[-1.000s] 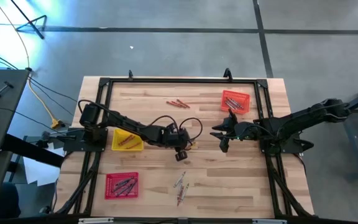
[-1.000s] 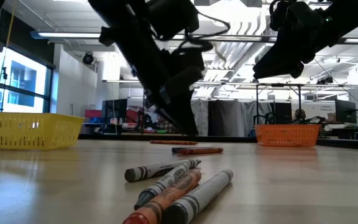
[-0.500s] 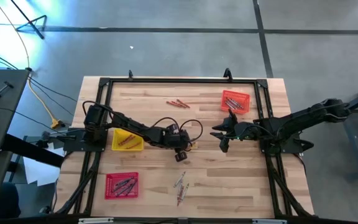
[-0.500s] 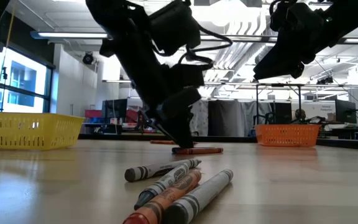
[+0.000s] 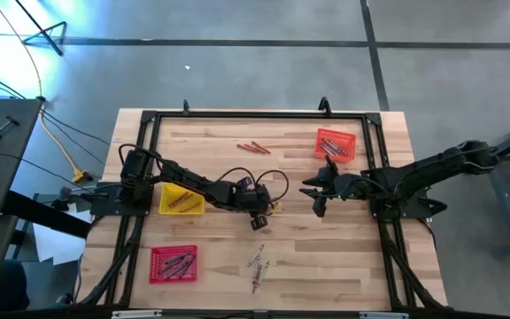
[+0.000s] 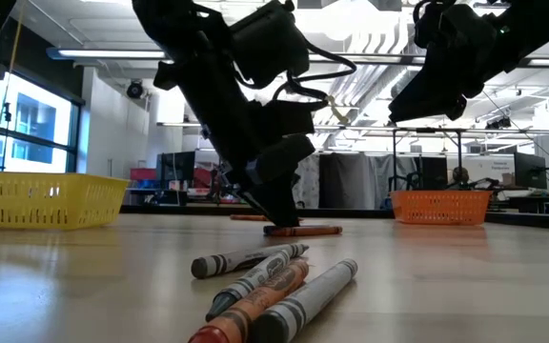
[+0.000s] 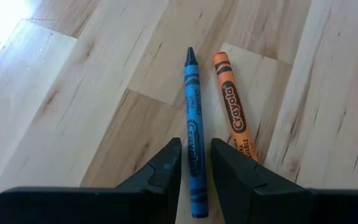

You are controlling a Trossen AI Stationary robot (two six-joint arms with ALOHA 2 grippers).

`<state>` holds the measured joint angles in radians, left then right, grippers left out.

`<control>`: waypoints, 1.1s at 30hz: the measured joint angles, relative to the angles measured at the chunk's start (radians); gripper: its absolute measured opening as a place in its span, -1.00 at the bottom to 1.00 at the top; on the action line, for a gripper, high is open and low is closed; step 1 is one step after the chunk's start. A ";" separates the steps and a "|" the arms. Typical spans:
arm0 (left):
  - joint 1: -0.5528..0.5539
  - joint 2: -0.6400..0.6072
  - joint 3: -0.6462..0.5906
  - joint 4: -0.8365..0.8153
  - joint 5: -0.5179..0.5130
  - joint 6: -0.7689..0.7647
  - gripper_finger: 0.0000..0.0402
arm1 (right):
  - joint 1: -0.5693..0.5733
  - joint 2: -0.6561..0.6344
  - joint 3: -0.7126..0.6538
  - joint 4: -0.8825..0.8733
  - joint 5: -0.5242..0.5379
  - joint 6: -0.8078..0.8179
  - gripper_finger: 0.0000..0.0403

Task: Sort crayons
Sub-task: Put the blue crayon into the red bin

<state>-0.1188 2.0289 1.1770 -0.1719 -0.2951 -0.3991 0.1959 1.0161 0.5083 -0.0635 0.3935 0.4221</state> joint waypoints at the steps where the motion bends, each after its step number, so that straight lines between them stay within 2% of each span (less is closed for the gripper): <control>1: 0.000 0.000 0.000 0.000 0.001 0.000 -0.61 | 0.000 0.000 0.000 0.000 0.000 0.000 -0.38; 6: 0.000 0.001 0.000 -0.001 0.007 -0.001 -0.65 | 0.000 0.000 0.000 0.000 0.000 0.000 -0.38; 13: 0.002 0.002 0.000 -0.010 0.022 -0.023 -0.96 | 0.000 0.000 0.000 0.000 0.000 0.000 -0.38; 27: 0.002 -0.016 -0.003 -0.019 0.001 -0.062 -0.99 | 0.000 0.000 0.000 0.000 0.000 0.000 -0.38; 33: 0.003 -0.030 -0.006 -0.043 -0.076 -0.044 -1.00 | 0.000 0.000 0.000 0.000 0.000 -0.001 -0.38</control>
<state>-0.1162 1.9986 1.1713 -0.2144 -0.3712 -0.4431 0.1960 1.0164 0.5079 -0.0633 0.3939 0.4215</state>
